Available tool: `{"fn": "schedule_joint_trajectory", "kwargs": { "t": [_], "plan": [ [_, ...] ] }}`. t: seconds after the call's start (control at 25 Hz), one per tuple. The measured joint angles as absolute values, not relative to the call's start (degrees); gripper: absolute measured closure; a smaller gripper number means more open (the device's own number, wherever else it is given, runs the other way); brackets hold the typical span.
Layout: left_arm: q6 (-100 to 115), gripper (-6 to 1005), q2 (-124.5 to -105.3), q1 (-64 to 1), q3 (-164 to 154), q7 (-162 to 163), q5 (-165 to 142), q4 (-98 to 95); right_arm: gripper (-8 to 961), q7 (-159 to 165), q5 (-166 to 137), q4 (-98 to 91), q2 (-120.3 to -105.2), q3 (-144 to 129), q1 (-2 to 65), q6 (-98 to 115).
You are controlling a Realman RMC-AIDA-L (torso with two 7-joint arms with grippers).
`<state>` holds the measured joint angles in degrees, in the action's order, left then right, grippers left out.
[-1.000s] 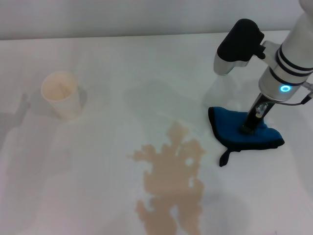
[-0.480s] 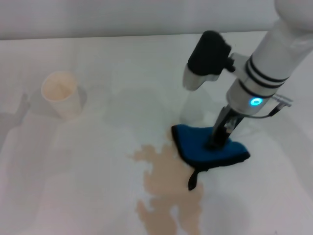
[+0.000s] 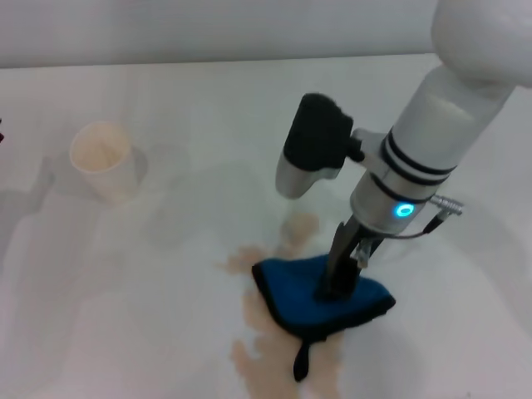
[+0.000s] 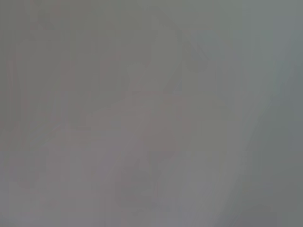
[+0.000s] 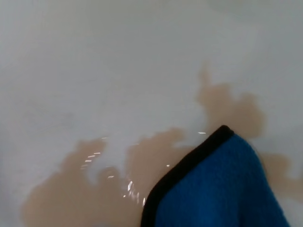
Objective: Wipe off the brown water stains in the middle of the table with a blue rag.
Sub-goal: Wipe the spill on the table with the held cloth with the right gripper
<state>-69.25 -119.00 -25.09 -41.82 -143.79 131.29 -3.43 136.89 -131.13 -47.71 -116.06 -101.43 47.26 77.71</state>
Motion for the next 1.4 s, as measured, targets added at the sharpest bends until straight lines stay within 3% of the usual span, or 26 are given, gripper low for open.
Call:
{"fn": "schedule_joint_trajectory", "kwargs": {
  "t": [0.6,1.2,1.4],
  "plan": [
    [-69.2,138,-119.00,-25.4,-41.9,-143.8,130.8,-3.3,871,136.8,-128.4,-47.4,-115.93,-104.9,46.7,66.3],
    [-69.2,137,-119.09,-25.5,-41.9,-143.7,130.8,-3.1,881,136.9,-137.0,-41.5,-115.34,-86.0,45.2,61.3],
    [-69.2,138,-119.09,-25.8,-41.9,-143.7,130.8,-3.0,881,136.8,-135.9,-42.1,-115.93,-87.3,45.3,60.8]
  ]
}}
